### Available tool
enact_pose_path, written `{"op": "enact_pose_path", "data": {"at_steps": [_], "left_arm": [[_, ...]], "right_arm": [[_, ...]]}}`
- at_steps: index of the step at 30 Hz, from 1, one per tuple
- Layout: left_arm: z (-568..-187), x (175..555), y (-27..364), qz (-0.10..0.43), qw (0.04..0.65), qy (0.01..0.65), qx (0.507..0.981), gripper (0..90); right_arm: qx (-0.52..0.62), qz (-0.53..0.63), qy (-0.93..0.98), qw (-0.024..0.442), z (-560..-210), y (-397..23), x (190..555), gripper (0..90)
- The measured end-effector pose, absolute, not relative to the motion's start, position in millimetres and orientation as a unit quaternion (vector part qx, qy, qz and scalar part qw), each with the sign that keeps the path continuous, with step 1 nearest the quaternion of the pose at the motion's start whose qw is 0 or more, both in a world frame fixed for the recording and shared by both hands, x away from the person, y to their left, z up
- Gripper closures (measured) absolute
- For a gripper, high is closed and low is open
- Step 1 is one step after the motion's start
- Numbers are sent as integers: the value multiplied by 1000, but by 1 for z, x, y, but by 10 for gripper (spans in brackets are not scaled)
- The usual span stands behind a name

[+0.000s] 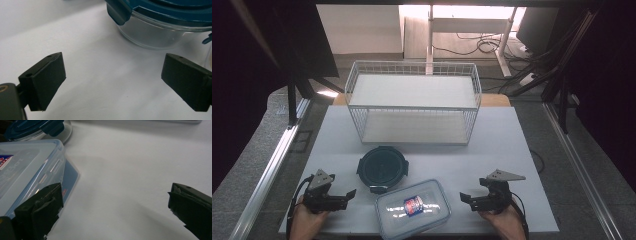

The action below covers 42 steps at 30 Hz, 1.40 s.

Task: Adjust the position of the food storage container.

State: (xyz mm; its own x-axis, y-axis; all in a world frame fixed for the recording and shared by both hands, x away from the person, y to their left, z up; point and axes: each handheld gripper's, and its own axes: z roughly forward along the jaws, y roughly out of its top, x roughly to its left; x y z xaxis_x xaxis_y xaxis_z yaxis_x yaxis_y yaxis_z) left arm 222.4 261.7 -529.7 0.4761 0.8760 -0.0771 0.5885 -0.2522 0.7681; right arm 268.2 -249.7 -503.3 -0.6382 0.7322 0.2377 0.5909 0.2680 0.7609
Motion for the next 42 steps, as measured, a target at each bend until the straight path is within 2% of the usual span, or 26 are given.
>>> {"op": "enact_pose_path", "data": {"at_steps": [6,20,22,24,26,31,35,39,42], "left_arm": [[-528,222,263,171,409,482,755,57],[-524,226,265,160,411,485,755,45],[-518,226,266,154,430,490,743,37],[-509,226,267,123,469,485,727,43],[-502,226,263,114,484,475,726,81],[-484,228,247,112,490,450,738,315],[-474,230,232,117,491,429,749,436],[-465,235,208,119,479,399,773,595],[-456,241,184,122,472,363,794,654]], "right_arm": [[410,436,793,111,-500,-258,270,37],[398,437,798,122,-501,-257,271,98],[400,431,800,121,-503,-257,272,102],[405,427,800,117,-503,-258,272,111],[406,427,800,116,-503,-259,273,116],[411,430,797,109,-504,-259,274,120],[410,428,798,112,-504,-259,274,121],[407,425,800,114,-503,-258,273,123],[403,419,806,115,-504,-257,273,127]]}}
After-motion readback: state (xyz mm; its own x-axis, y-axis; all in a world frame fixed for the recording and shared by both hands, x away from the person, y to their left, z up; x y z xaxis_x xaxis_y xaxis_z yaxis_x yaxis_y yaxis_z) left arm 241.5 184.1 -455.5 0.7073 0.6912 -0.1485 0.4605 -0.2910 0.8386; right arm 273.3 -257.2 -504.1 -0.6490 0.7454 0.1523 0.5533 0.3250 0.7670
